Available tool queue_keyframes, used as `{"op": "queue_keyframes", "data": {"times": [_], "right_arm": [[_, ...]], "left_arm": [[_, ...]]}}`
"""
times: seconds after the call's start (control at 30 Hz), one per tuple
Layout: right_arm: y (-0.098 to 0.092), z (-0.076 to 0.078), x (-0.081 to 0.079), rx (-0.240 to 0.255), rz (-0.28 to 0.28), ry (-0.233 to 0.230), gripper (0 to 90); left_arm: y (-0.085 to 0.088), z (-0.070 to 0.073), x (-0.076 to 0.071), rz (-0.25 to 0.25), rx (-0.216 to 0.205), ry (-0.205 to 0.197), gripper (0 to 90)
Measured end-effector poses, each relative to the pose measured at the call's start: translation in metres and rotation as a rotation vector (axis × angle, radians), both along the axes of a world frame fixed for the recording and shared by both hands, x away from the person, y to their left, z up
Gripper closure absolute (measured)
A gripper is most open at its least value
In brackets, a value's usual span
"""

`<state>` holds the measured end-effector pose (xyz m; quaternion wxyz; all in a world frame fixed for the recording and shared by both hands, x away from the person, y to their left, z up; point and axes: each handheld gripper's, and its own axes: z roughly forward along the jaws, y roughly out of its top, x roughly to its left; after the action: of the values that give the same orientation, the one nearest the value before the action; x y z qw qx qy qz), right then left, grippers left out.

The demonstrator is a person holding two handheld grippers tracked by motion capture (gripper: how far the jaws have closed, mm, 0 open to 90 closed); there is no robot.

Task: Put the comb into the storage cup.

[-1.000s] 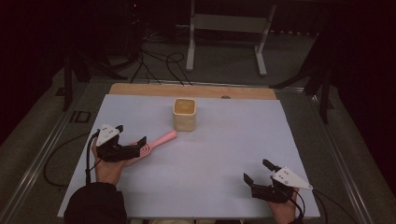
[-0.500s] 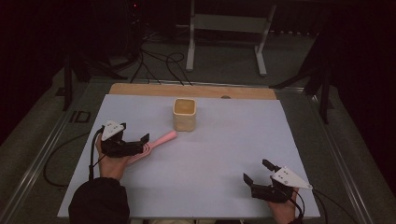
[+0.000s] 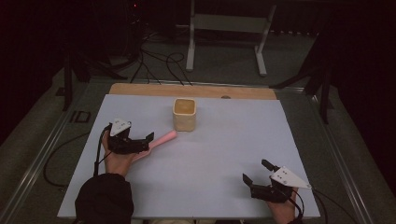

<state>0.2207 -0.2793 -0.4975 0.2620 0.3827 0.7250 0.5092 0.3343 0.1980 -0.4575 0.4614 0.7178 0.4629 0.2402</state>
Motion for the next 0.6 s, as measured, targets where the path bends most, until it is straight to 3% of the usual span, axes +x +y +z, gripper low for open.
{"op": "queue_keyframes", "data": {"times": [0.6], "right_arm": [[0.002, -0.001, 0.001, -0.008, 0.015, 0.002, 8.8]], "left_arm": [[-0.012, -0.008, 0.016, 0.003, 0.008, 0.043, 1.2]]}}
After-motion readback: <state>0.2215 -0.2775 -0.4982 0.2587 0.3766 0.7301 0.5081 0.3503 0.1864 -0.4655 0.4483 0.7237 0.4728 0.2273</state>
